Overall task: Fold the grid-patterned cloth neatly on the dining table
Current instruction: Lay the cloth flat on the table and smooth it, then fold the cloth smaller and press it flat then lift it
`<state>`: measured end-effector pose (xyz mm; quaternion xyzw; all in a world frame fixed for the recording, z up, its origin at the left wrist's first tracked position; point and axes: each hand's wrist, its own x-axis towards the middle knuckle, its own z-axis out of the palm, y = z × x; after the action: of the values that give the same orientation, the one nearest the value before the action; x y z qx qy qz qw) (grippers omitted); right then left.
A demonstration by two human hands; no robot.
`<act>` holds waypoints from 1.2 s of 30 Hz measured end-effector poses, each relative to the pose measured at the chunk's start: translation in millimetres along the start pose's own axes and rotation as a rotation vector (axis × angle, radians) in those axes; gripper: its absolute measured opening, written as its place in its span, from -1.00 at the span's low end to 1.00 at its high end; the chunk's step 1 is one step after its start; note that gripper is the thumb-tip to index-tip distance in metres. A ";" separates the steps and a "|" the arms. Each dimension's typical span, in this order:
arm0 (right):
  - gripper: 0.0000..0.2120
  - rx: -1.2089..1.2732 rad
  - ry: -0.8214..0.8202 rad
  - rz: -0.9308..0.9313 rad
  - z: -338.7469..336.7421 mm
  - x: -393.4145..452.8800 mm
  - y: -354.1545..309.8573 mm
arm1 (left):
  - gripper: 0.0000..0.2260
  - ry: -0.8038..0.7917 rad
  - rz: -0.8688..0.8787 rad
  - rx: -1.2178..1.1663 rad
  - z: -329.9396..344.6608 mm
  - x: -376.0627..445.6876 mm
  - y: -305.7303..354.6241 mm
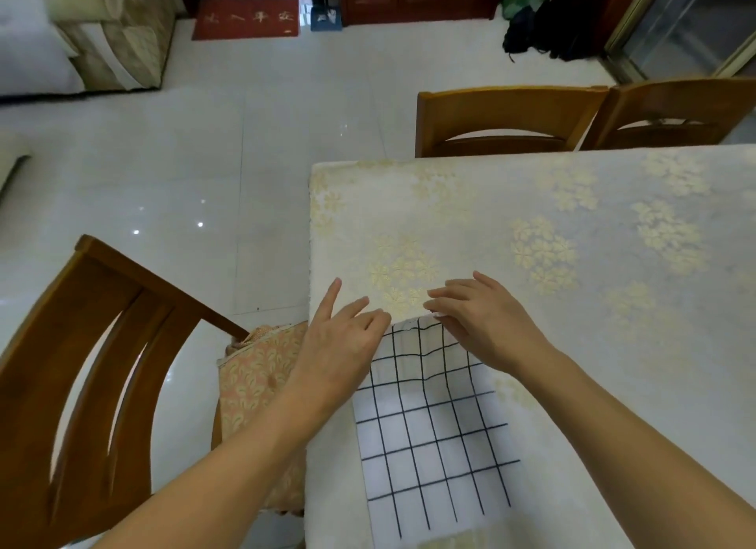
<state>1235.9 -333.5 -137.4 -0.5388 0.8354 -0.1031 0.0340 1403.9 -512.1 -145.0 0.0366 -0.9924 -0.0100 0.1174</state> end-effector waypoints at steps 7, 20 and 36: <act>-0.69 -0.009 0.090 0.019 0.0 -63.9 -27.9 | -0.54 0.022 0.007 -0.173 -13.1 -42.1 37.0; -0.57 -0.037 0.199 0.079 59.1 -222.1 -70.6 | -0.52 -0.042 0.051 -0.269 6.4 -157.2 112.9; -0.65 0.056 0.076 0.201 103.8 -291.7 -93.9 | -0.77 -0.206 0.075 -0.297 29.7 -203.3 133.6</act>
<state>1458.9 -120.3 -235.0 -0.4466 0.8829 -0.1426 0.0275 1584.7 -363.3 -217.2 -0.0194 -0.9874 -0.1559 0.0197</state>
